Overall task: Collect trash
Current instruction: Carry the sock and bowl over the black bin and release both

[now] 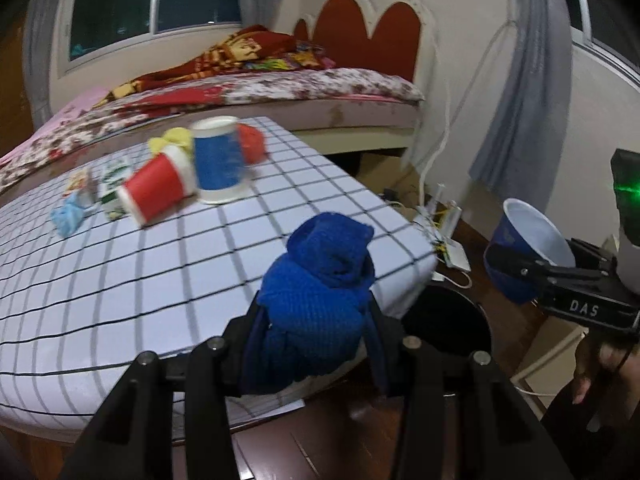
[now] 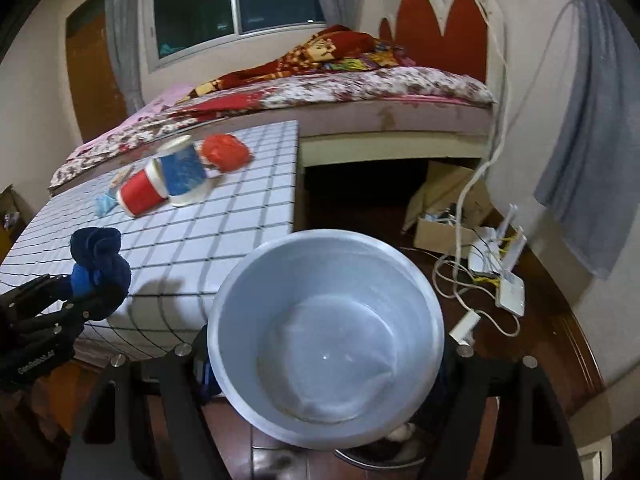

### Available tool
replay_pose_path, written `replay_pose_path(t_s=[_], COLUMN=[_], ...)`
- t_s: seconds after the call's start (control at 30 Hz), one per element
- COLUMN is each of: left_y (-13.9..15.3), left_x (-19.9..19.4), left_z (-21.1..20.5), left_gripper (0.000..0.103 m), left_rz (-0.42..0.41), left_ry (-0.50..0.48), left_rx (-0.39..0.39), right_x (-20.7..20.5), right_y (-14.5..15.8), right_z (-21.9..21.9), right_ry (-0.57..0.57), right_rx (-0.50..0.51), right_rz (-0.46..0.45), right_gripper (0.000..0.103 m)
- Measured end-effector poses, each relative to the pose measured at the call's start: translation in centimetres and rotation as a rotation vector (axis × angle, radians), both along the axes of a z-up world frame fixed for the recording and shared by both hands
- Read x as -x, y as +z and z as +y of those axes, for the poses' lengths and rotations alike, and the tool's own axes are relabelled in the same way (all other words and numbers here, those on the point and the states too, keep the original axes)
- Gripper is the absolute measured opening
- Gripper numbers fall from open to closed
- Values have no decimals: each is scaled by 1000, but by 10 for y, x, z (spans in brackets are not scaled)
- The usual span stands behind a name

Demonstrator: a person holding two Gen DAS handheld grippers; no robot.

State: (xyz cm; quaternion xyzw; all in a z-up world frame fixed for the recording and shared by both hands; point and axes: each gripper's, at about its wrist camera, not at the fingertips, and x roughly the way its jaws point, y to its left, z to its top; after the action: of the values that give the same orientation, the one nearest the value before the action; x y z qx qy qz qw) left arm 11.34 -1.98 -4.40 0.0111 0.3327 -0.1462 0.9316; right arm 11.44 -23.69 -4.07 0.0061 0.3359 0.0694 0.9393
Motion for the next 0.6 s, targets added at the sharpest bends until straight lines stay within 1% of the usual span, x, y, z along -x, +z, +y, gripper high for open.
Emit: replay_pose_path(t_s=[0.2, 0.4, 0.6], left_y=[-9, -15, -26], left_x=[1, 7, 9], left_z=[-39, -77, -106], left_gripper=[46, 46, 46], left_rz=[27, 33, 71], left_ry=[-99, -219, -292], left_rx=[0, 4, 3], right_x=[8, 16, 27], right_y=[-12, -25, -32], right_z=[-33, -62, -84], right_ry=[-29, -67, -84], right_rx=[22, 36, 53], right_rz=[28, 65, 88], right_gripper=[77, 78, 78])
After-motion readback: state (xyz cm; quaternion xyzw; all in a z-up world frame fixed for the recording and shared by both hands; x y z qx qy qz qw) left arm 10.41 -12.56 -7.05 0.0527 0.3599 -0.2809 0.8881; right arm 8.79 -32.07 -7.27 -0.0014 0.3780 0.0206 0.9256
